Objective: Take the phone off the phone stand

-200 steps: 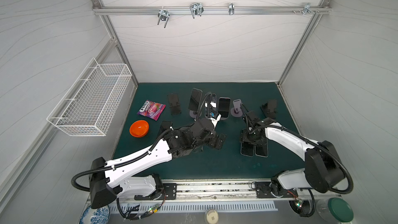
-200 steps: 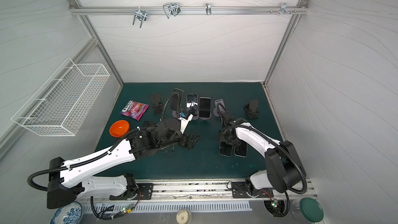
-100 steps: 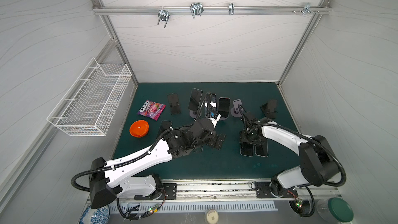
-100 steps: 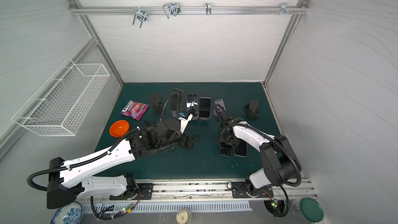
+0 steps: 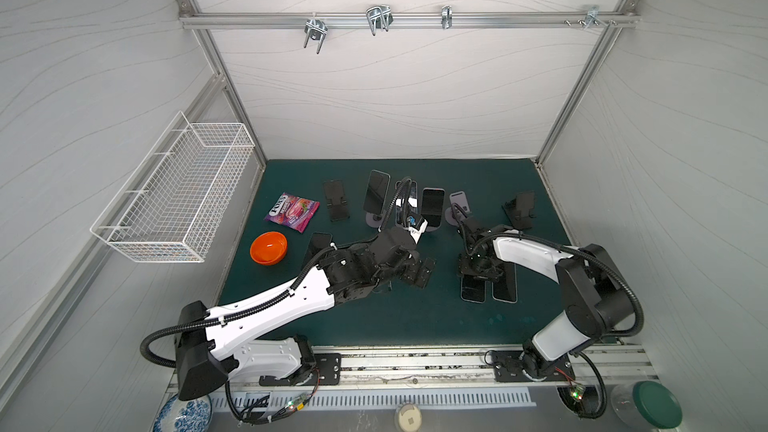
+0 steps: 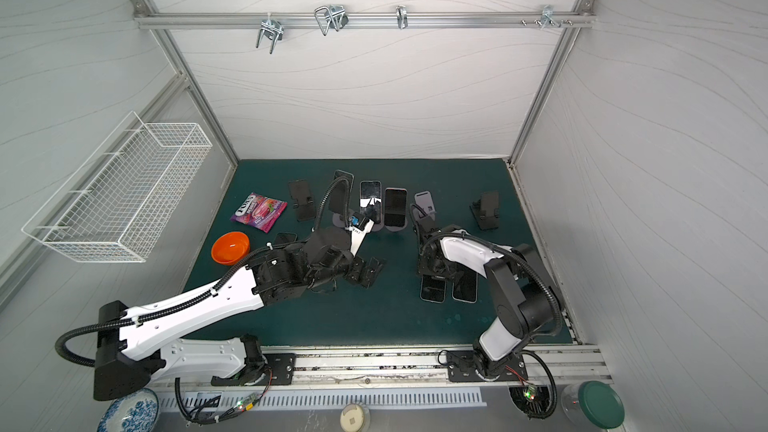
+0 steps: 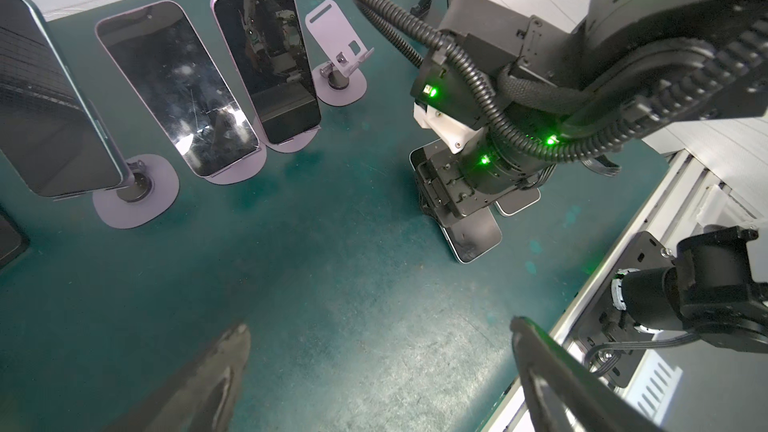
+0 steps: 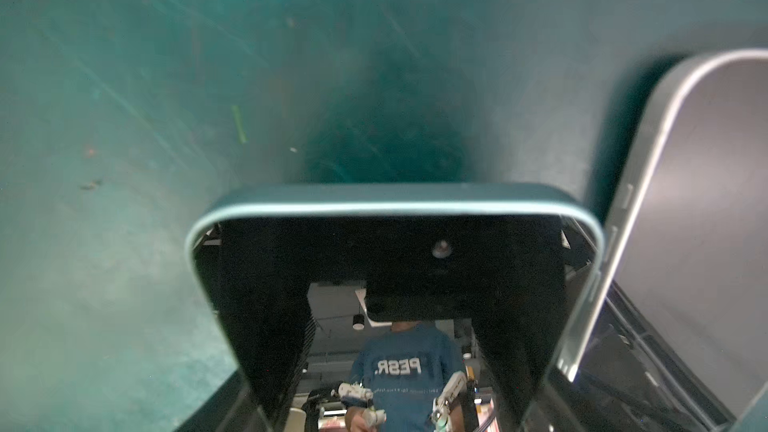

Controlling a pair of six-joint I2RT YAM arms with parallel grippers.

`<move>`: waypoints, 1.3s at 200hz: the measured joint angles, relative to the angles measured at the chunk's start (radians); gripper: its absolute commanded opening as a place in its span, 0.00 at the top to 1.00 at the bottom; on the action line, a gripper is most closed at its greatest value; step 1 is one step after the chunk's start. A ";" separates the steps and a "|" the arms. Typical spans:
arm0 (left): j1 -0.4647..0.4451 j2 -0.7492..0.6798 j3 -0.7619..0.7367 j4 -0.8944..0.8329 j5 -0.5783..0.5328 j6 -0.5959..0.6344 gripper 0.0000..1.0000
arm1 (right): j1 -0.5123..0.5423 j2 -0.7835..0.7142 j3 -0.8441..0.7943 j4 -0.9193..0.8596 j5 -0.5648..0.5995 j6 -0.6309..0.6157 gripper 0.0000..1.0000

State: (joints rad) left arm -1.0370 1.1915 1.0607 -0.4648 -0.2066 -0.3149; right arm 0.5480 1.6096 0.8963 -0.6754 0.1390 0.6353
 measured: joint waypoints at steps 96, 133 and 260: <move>0.000 -0.092 -0.024 -0.011 -0.052 -0.021 0.01 | 0.039 0.074 0.086 -0.043 0.042 0.001 0.98; 0.000 -0.152 -0.068 -0.035 -0.078 -0.040 0.01 | 0.043 0.074 0.086 -0.044 0.046 0.002 0.92; 0.000 -0.298 -0.147 -0.129 -0.164 -0.073 0.01 | 0.070 0.067 0.081 -0.058 0.089 0.003 0.83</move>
State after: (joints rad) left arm -1.0370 0.8932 0.9134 -0.5941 -0.3706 -0.3882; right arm 0.6178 1.6764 0.9775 -0.7330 0.2279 0.6384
